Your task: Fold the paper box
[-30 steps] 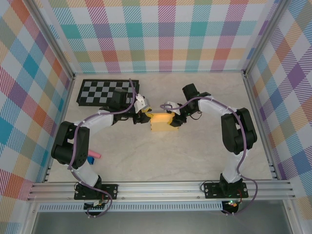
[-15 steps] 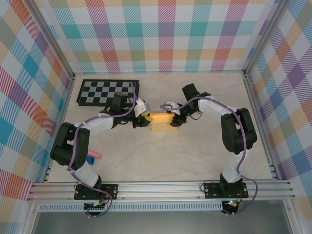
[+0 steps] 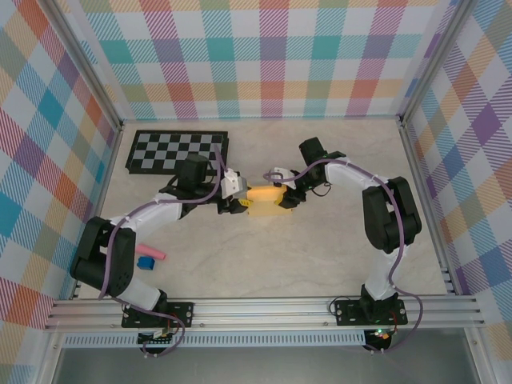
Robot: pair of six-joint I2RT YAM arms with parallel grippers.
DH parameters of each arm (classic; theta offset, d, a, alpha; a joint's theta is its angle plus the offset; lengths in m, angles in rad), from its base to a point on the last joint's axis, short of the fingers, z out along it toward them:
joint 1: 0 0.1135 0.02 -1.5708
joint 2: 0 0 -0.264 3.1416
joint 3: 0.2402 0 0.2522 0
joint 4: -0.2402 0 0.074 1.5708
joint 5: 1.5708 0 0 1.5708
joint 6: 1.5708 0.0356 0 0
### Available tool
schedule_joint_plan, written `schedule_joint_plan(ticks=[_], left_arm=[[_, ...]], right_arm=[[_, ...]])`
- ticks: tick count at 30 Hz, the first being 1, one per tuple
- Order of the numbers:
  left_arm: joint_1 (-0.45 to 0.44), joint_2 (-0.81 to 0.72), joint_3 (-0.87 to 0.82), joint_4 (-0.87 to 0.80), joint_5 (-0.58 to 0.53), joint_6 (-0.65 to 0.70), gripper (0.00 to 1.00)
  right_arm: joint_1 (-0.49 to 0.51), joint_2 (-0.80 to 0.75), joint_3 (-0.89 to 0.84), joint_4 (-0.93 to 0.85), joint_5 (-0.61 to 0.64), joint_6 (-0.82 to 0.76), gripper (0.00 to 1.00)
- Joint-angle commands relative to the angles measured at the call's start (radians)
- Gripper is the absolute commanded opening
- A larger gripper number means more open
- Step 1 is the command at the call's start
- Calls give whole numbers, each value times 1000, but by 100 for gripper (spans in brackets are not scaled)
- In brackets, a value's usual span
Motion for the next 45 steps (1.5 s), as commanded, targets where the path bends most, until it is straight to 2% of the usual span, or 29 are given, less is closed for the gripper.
schedule_joint_plan(ticks=[1,3,7,11,12,13,16,19,23,28,36,42,45], left_arm=[[-24,22,-52,38,-50,75,50],[-24,19,-89,135,-84,48,51],[-23,-9,-89,144,-122,59,52],[-21,-79,-89,154,-111,20,53],[-21,-100,-83,136,-103,24,99],[-21,-115,-75,113,-100,27,100],[-17,-140,-42,6,-100,74,100],[4,-126,-56,56,-111,65,100],[10,-56,-19,7,-100,117,100],[21,33,9,-45,-81,168,95],[14,43,-7,-49,-100,201,93],[15,36,-20,-39,-122,187,89],[52,1,-39,-7,-112,140,90]], right_arm=[[7,38,-21,-67,-16,-58,48],[7,30,-34,-62,-12,-69,48],[7,29,-40,-61,-8,-68,48],[7,34,-39,-67,-4,-67,48],[7,34,-39,-68,-4,-67,48],[6,35,-38,-67,-3,-67,48],[7,36,-38,-69,-1,-67,48],[7,37,-38,-69,-1,-68,48],[7,44,-32,-73,-6,-67,48],[7,47,-27,-80,-1,-69,48],[7,43,-39,-69,2,-69,48],[7,47,-31,-75,5,-67,48],[5,42,-36,-76,8,-69,48]])
